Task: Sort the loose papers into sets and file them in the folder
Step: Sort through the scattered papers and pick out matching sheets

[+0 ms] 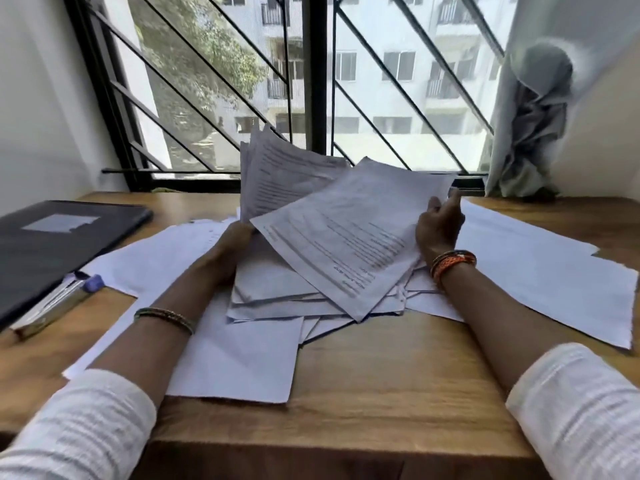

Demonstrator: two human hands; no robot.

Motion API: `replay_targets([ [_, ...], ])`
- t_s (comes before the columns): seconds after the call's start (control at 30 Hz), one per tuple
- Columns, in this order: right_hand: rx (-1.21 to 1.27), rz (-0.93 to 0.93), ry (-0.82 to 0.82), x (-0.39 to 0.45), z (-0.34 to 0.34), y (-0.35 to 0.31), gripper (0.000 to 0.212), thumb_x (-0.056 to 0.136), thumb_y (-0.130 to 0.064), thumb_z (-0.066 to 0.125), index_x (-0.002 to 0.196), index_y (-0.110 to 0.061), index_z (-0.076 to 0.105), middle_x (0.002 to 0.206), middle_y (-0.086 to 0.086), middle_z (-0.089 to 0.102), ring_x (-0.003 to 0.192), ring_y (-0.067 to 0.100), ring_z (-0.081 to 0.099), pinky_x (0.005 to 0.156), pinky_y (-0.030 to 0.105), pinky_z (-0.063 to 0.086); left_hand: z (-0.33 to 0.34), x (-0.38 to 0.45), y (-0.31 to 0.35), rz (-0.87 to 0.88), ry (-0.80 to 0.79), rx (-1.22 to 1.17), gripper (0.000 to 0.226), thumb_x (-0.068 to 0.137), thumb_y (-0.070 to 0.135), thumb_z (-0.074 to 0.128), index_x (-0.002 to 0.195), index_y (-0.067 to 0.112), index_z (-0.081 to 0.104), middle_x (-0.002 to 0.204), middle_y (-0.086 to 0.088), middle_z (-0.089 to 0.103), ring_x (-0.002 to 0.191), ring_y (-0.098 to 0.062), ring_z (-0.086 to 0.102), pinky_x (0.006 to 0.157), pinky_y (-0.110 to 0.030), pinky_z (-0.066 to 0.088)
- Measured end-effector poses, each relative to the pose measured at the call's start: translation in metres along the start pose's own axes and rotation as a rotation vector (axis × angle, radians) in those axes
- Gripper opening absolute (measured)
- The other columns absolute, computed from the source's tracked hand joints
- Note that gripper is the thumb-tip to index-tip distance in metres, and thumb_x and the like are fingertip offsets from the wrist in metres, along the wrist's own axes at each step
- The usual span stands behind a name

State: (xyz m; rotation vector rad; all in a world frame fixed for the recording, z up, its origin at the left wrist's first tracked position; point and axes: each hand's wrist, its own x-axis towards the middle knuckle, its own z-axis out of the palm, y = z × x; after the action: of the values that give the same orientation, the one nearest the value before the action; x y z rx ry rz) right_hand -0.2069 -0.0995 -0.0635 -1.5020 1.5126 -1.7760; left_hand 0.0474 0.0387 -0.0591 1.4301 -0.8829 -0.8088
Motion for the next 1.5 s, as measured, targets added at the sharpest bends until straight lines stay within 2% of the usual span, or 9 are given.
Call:
replay_targets([
  [0.13, 0.067, -0.028, 0.104, 0.016, 0.009, -0.003, 0.031, 0.095, -0.001, 0.032, 0.124, 0.005, 0.043, 0.11, 0.03, 0.06, 0.103, 0.044, 0.054, 0.07, 0.034, 0.028, -0.003, 0.028, 0.007, -0.042, -0.023, -0.087, 0.023, 0.1, 0.01, 0.041, 0.086, 0.009, 0.06, 0.069, -0.003, 0.069, 0.052, -0.009, 0.065, 0.051, -0.02, 0.053],
  [0.23, 0.081, -0.009, 0.112, 0.039, 0.025, -0.001, 0.044, 0.096, 0.001, 0.032, 0.141, 0.004, 0.031, 0.138, 0.026, 0.047, 0.124, 0.04, 0.045, 0.091, 0.033, 0.031, 0.004, 0.067, 0.025, 0.029, -0.002, -0.035, 0.021, 0.1, 0.021, 0.045, 0.099, 0.008, 0.061, 0.076, -0.001, 0.067, 0.05, -0.003, 0.063, 0.049, -0.016, 0.052],
  [0.5, 0.113, -0.087, -0.023, 0.046, 0.029, -0.021, 0.077, 0.085, 0.009, 0.04, 0.148, 0.005, -0.004, 0.155, 0.021, 0.01, 0.142, 0.025, 0.019, 0.088, -0.01, 0.004, 0.019, 0.087, 0.024, 0.084, -0.003, -0.036, 0.023, 0.093, -0.009, 0.043, 0.1, 0.004, 0.06, 0.054, 0.006, 0.067, 0.055, -0.013, 0.065, 0.053, -0.021, 0.056],
  [0.63, 0.065, -0.089, -0.12, 0.028, 0.031, -0.021, 0.09, 0.078, 0.008, 0.049, 0.151, -0.004, -0.002, 0.153, 0.025, 0.01, 0.136, 0.033, 0.025, 0.093, 0.005, 0.017, 0.029, 0.085, 0.011, 0.115, 0.072, 0.01, 0.028, 0.088, -0.014, 0.042, 0.094, 0.0, 0.066, 0.055, 0.006, 0.066, 0.056, -0.013, 0.063, 0.05, -0.019, 0.054],
  [0.77, -0.638, -0.401, -0.229, 0.014, 0.033, -0.018, 0.105, 0.065, -0.006, 0.066, 0.151, -0.016, 0.007, 0.155, 0.022, 0.001, 0.14, 0.045, 0.008, 0.11, 0.054, 0.015, 0.021, 0.091, 0.0, 0.112, 0.149, -0.005, 0.036, 0.088, -0.014, 0.032, 0.082, 0.005, 0.061, 0.068, -0.004, 0.061, 0.065, -0.02, 0.059, 0.049, -0.018, 0.052],
  [1.03, -0.816, -0.927, -0.82, 0.024, 0.08, -0.08, 0.11, 0.079, -0.037, 0.072, 0.152, -0.022, -0.009, 0.161, 0.003, -0.006, 0.148, 0.022, -0.007, 0.113, 0.054, -0.014, 0.007, 0.102, -0.006, 0.114, -0.066, -0.006, 0.015, 0.083, -0.005, 0.053, 0.082, 0.005, 0.064, 0.06, 0.002, 0.069, 0.057, -0.015, 0.065, 0.056, -0.023, 0.056],
  [1.2, -0.804, -0.827, -0.95, 0.024, 0.092, -0.082, 0.102, 0.07, -0.035, 0.081, 0.149, -0.019, 0.018, 0.148, 0.01, 0.037, 0.134, 0.029, 0.034, 0.11, 0.046, 0.027, -0.003, 0.094, -0.002, 0.143, -0.129, 0.119, 0.026, 0.091, -0.009, 0.046, 0.085, 0.008, 0.064, 0.062, 0.004, 0.069, 0.055, -0.009, 0.066, 0.057, -0.021, 0.056],
  [1.33, -0.875, -0.886, -0.788, 0.024, 0.071, -0.082, 0.06, 0.078, -0.031, 0.075, 0.132, -0.022, 0.049, 0.131, 0.006, 0.056, 0.121, 0.026, 0.05, 0.101, 0.041, 0.03, -0.005, 0.089, 0.007, 0.143, -0.114, 0.064, 0.008, 0.095, 0.009, 0.055, 0.095, 0.009, 0.063, 0.079, -0.004, 0.066, 0.061, -0.011, 0.064, 0.065, -0.025, 0.055],
  [1.5, -0.771, -1.107, -0.169, 0.04, 0.004, -0.087, 0.026, 0.075, 0.007, 0.051, 0.094, -0.008, 0.062, 0.08, 0.016, 0.066, 0.073, 0.039, 0.065, 0.056, 0.033, 0.041, -0.003, 0.092, 0.018, 0.176, -0.011, 0.035, 0.028, 0.095, 0.017, 0.056, 0.118, 0.001, 0.059, 0.099, -0.012, 0.063, 0.072, -0.016, 0.059, 0.07, -0.026, 0.052],
])
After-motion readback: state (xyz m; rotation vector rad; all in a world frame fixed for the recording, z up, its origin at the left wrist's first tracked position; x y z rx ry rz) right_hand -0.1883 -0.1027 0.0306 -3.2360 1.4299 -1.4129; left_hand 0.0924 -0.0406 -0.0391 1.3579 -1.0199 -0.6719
